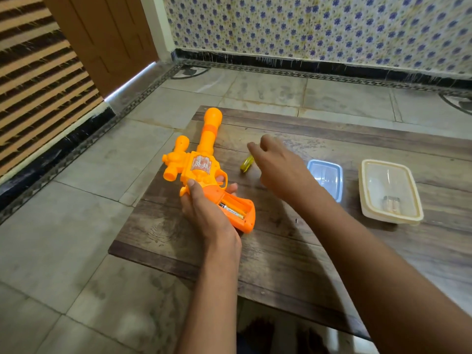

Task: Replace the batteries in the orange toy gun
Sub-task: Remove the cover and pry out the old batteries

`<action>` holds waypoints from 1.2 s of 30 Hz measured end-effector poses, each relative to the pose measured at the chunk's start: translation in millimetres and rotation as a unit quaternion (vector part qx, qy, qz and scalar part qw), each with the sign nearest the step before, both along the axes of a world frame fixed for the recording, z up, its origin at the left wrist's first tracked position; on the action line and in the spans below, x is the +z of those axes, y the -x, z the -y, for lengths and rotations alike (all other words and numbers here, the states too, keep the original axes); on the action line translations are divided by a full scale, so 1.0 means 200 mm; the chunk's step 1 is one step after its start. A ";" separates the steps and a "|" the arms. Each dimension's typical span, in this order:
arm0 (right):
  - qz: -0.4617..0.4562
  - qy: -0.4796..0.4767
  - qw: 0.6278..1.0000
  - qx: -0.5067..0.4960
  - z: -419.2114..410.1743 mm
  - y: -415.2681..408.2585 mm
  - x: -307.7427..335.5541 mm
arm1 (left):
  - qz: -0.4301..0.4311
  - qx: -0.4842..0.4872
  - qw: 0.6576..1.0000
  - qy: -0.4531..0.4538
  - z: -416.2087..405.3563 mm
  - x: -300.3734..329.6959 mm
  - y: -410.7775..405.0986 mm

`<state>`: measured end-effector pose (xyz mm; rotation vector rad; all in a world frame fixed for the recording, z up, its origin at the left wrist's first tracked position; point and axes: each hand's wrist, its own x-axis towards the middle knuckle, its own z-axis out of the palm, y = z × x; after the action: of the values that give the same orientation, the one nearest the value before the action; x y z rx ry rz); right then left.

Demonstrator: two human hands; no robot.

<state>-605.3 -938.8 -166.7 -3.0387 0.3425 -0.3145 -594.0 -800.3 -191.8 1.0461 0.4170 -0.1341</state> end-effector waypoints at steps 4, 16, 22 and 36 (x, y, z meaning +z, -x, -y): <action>0.187 -0.236 0.950 -0.084 -0.18 0.20 0.04 | 0.035 0.012 0.999 0.024 0.02 0.05 0.02; 0.123 -0.709 0.681 -0.140 -0.30 0.37 0.00 | 0.295 -0.075 0.932 -0.198 0.12 0.06 0.11; 0.111 -0.843 0.502 -0.156 -0.28 0.38 -0.01 | 0.356 -0.089 0.872 -0.323 0.15 0.05 0.15; 0.095 -0.891 0.419 -0.148 -0.24 0.40 -0.05 | 0.385 -0.110 0.821 -0.408 0.16 0.06 0.20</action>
<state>-685.2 -891.3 -177.2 -0.7419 0.5828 -0.0890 -633.4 -833.1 -179.5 1.8782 -0.4510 0.2976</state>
